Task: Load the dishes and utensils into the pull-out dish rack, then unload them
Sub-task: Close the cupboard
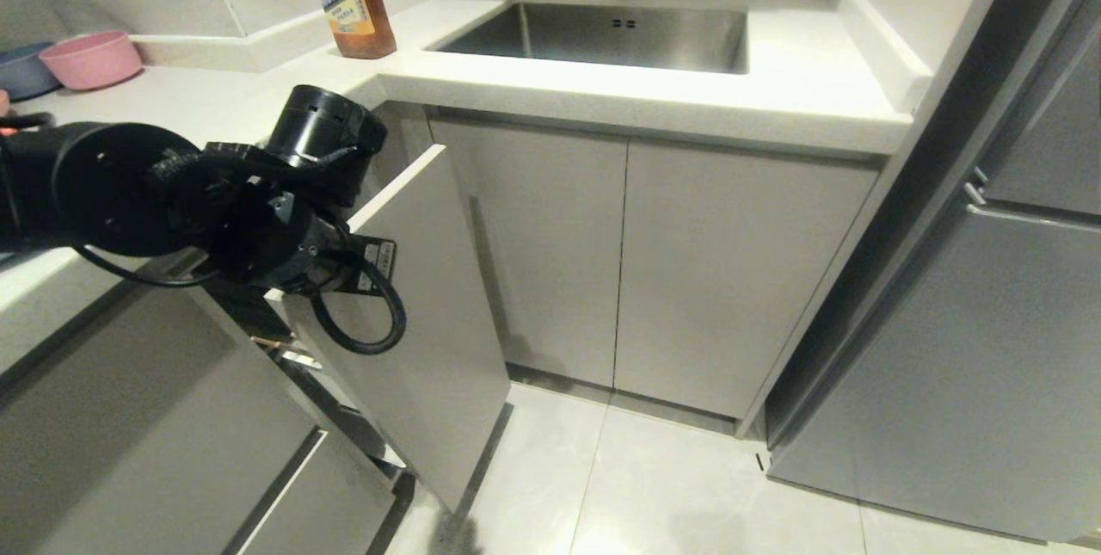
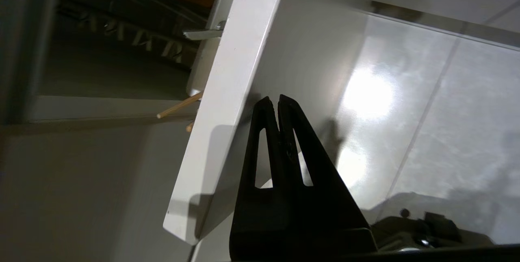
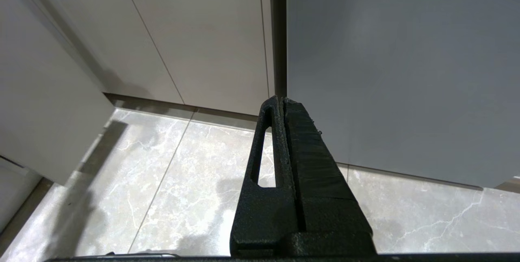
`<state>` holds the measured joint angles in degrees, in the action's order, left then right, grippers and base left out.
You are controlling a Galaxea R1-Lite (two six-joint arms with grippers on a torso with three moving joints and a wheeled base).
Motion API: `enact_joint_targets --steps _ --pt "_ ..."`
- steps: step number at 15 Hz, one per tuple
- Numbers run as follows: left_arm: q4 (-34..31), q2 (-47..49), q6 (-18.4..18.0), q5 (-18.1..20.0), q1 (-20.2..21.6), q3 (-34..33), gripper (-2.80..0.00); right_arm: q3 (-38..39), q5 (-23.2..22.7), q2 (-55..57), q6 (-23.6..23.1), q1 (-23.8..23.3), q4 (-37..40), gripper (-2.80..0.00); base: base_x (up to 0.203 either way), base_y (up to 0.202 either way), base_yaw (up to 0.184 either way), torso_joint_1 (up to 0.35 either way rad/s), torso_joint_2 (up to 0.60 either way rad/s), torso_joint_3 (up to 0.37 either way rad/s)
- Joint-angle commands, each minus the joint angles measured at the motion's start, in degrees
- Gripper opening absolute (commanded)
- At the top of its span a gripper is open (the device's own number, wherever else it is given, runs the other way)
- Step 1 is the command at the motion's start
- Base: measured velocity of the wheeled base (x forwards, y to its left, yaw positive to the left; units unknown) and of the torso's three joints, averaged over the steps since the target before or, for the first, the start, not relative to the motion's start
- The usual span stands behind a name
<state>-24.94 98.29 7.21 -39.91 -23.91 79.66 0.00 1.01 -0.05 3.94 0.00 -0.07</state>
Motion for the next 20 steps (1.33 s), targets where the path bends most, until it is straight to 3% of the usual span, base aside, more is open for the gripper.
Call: enact_joint_targets --steps 1,5,8,17,20 --pt "-0.11 -0.19 -0.89 -0.36 2.03 0.26 -2.80 0.00 -0.05 0.05 0.02 0.00 -0.01 -2.80 0.000 0.000 0.000 0.000 0.00 0.000" --pt "-0.04 -0.12 -4.41 -1.03 7.66 0.72 -2.80 0.00 0.04 0.05 0.02 0.00 -0.01 -2.80 0.000 0.000 0.000 0.000 0.00 0.000" --pt "-0.03 -0.13 -4.93 -0.96 10.01 2.26 -2.80 0.00 0.03 0.05 0.02 0.00 -0.01 -2.80 0.000 0.000 0.000 0.000 0.00 0.000" --pt "0.46 -1.44 -4.10 -0.47 3.06 0.34 -2.80 0.00 0.02 0.05 0.02 0.00 -0.01 -2.80 0.000 0.000 0.000 0.000 0.00 0.000" --pt "2.10 -8.34 -2.76 4.67 0.00 -0.74 -2.80 0.00 -0.04 0.05 0.02 0.00 -0.01 -2.80 0.000 0.000 0.000 0.000 0.00 0.000"
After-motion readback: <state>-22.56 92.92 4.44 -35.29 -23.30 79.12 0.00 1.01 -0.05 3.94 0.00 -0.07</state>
